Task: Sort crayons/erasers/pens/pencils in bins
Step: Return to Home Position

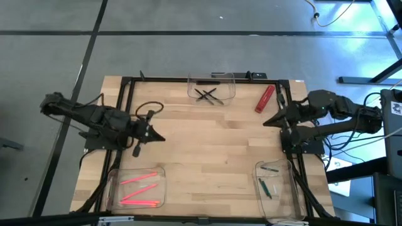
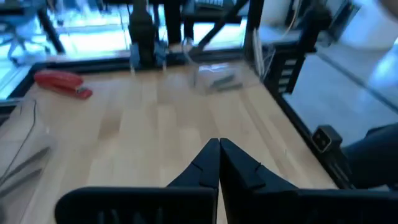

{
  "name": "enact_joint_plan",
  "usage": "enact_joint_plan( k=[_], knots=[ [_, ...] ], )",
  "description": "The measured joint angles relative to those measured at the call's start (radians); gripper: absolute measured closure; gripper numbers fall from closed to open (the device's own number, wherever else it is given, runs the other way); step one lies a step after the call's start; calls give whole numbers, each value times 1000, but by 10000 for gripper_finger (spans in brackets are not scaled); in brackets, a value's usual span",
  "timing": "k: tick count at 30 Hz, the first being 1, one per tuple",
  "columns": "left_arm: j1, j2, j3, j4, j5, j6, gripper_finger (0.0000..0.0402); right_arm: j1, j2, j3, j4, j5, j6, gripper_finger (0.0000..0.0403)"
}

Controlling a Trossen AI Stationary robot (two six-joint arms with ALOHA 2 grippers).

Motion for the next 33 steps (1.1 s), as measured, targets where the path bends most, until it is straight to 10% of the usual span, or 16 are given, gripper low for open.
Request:
enact_joint_plan(
  k=[14,33],
  knots=[
    [362,-269,-310,190,231,26,401,0,-376,-441,259,-17,129,401],
    [475,-633,-617,324,228,-29,402,0,-645,-683,359,-17,189,401]
  ],
)
